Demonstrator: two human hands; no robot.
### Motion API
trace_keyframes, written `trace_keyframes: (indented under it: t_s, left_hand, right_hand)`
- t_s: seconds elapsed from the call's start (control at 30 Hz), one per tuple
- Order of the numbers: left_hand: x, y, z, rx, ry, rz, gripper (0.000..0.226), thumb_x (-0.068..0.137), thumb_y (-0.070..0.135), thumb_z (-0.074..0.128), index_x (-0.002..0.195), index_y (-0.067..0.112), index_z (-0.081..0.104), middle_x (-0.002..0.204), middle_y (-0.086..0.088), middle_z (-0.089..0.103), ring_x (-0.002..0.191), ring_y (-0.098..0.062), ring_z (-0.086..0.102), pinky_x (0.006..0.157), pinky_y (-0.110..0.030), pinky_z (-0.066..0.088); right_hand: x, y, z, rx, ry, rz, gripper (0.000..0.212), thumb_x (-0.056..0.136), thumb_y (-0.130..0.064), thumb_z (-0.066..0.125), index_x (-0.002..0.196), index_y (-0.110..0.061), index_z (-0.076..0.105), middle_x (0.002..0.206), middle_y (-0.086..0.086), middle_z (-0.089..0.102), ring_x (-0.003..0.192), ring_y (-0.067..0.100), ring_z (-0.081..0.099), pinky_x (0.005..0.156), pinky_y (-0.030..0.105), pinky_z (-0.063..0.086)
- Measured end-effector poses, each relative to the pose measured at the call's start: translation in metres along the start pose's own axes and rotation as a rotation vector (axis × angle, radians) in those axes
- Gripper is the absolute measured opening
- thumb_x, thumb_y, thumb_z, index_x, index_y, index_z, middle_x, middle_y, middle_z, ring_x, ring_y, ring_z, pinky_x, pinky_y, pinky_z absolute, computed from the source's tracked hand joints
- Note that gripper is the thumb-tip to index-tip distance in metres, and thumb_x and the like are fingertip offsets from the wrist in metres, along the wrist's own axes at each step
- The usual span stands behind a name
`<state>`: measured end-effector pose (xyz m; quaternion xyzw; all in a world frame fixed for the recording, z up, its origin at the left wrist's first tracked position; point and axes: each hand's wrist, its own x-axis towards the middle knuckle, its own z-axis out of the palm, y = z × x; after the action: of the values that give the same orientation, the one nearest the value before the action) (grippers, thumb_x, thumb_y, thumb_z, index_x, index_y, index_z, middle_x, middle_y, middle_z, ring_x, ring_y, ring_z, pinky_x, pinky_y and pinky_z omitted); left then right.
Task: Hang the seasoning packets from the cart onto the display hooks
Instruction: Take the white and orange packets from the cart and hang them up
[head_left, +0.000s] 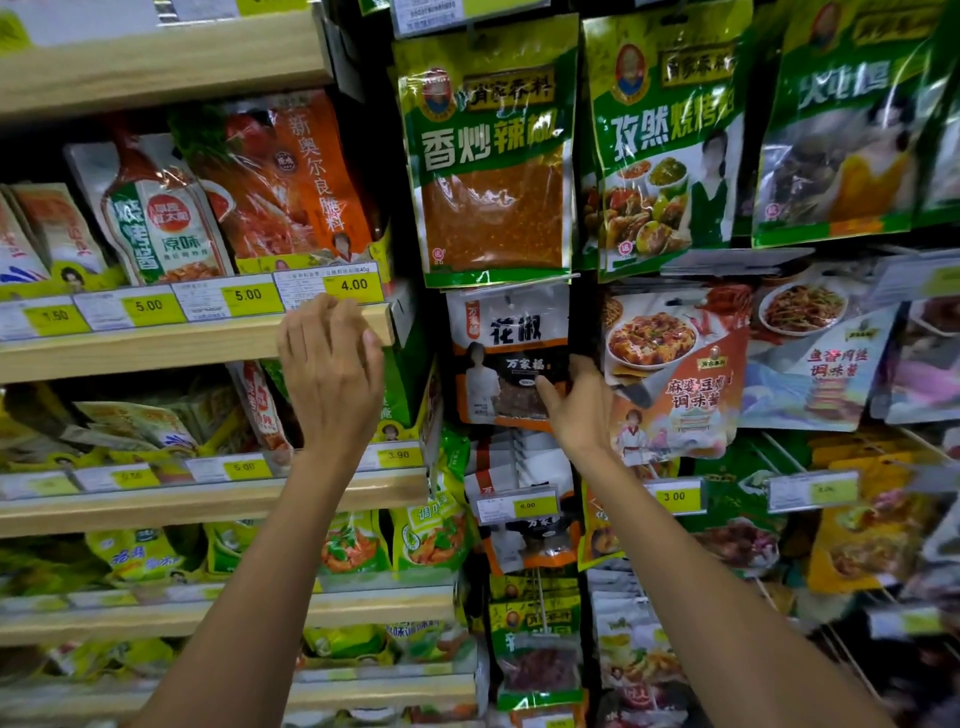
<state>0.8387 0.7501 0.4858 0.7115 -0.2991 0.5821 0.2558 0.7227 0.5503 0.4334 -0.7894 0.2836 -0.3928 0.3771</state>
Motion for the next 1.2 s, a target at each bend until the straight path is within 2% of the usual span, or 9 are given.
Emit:
trace_keyframes:
  t_s: [0.1,0.23,0.33,0.43,0.53,0.63,0.73,0.93,1.2]
  left_hand:
    - [-0.008,0.017,-0.009,-0.042,0.063,0.025,0.025,0.095,0.008,0.047,0.116,-0.003,0.055,0.117,-0.026,0.057,0.114,-0.034,0.045,0.101,-0.045,0.035]
    - [-0.048,0.068,-0.017,-0.257,-0.024,0.056,0.022,0.095,0.003,0.045,0.11,-0.005,0.059,0.11,-0.025,0.061,0.106,-0.035,0.051,0.094,-0.043,0.039]
    - [-0.102,0.126,-0.021,-0.521,-0.356,-0.077,0.029,0.098,0.011,0.038,0.101,-0.005,0.062,0.094,-0.02,0.062,0.087,-0.035,0.057,0.076,-0.04,0.043]
    - [-0.161,0.19,-0.027,-0.761,-0.774,-0.378,0.026,0.102,0.016,0.04,0.098,0.004,0.063,0.082,-0.01,0.061,0.071,-0.029,0.055,0.061,-0.039,0.041]
    - [-0.219,0.257,-0.037,-0.903,-1.089,-0.63,0.022,0.101,0.014,0.042,0.095,0.005,0.062,0.08,-0.016,0.063,0.071,-0.034,0.059,0.065,-0.042,0.046]
    - [-0.267,0.327,-0.061,-0.988,-1.283,-0.822,0.023,0.099,0.001,0.041,0.091,-0.003,0.062,0.073,-0.016,0.065,0.065,-0.014,0.063,0.065,-0.027,0.051]
    - [-0.317,0.396,-0.095,-1.077,-1.464,-0.913,0.028,0.096,-0.009,0.04,0.083,0.002,0.062,0.067,-0.007,0.061,0.062,-0.011,0.059,0.061,-0.021,0.047]
    - [-0.395,0.506,-0.139,-1.073,-1.892,-0.79,0.022,0.097,0.002,0.047,0.089,-0.003,0.066,0.063,-0.007,0.062,0.06,-0.02,0.055,0.062,-0.028,0.05]
    - [-0.374,0.633,-0.099,-1.127,-1.966,-0.533,0.025,0.1,0.014,0.045,0.088,0.016,0.067,0.075,-0.008,0.067,0.069,-0.022,0.064,0.072,-0.037,0.053]
  right_hand:
    - [-0.028,0.008,-0.017,0.051,-0.016,-0.047,0.043,0.095,-0.018,0.058,0.133,0.001,0.049,0.128,0.017,0.058,0.122,0.03,0.052,0.1,0.035,0.042]
    - [-0.073,0.049,-0.06,0.043,-0.022,-0.046,0.03,0.1,-0.021,0.052,0.126,-0.008,0.056,0.113,0.008,0.065,0.101,0.018,0.06,0.087,0.026,0.048]
    - [-0.119,0.098,-0.107,-0.024,-0.039,0.037,0.022,0.101,-0.023,0.05,0.114,-0.011,0.062,0.086,-0.005,0.065,0.073,-0.001,0.057,0.065,0.011,0.044]
    - [-0.173,0.151,-0.158,-0.08,0.014,0.228,0.017,0.1,-0.024,0.05,0.105,-0.015,0.064,0.081,0.008,0.068,0.07,0.017,0.062,0.059,0.027,0.047]
    - [-0.235,0.2,-0.214,-0.154,0.093,0.43,0.018,0.098,-0.019,0.053,0.09,-0.009,0.067,0.075,0.013,0.068,0.068,0.026,0.062,0.063,0.038,0.047]
    - [-0.306,0.238,-0.271,-0.176,0.172,0.616,0.032,0.096,-0.012,0.055,0.065,-0.019,0.055,0.055,-0.004,0.054,0.053,0.007,0.052,0.056,0.019,0.04]
    - [-0.37,0.265,-0.324,-0.136,0.218,0.799,0.022,0.096,-0.012,0.055,0.075,-0.017,0.061,0.067,-0.001,0.064,0.058,0.005,0.059,0.06,0.02,0.045]
    - [-0.451,0.309,-0.42,-0.099,0.365,1.009,0.014,0.093,-0.009,0.06,0.084,-0.014,0.068,0.072,0.001,0.072,0.06,0.002,0.065,0.061,0.015,0.049]
    - [-0.457,0.356,-0.51,-0.002,0.692,1.137,0.017,0.096,-0.018,0.056,0.084,-0.017,0.069,0.073,0.001,0.072,0.063,0.009,0.066,0.066,0.025,0.052]
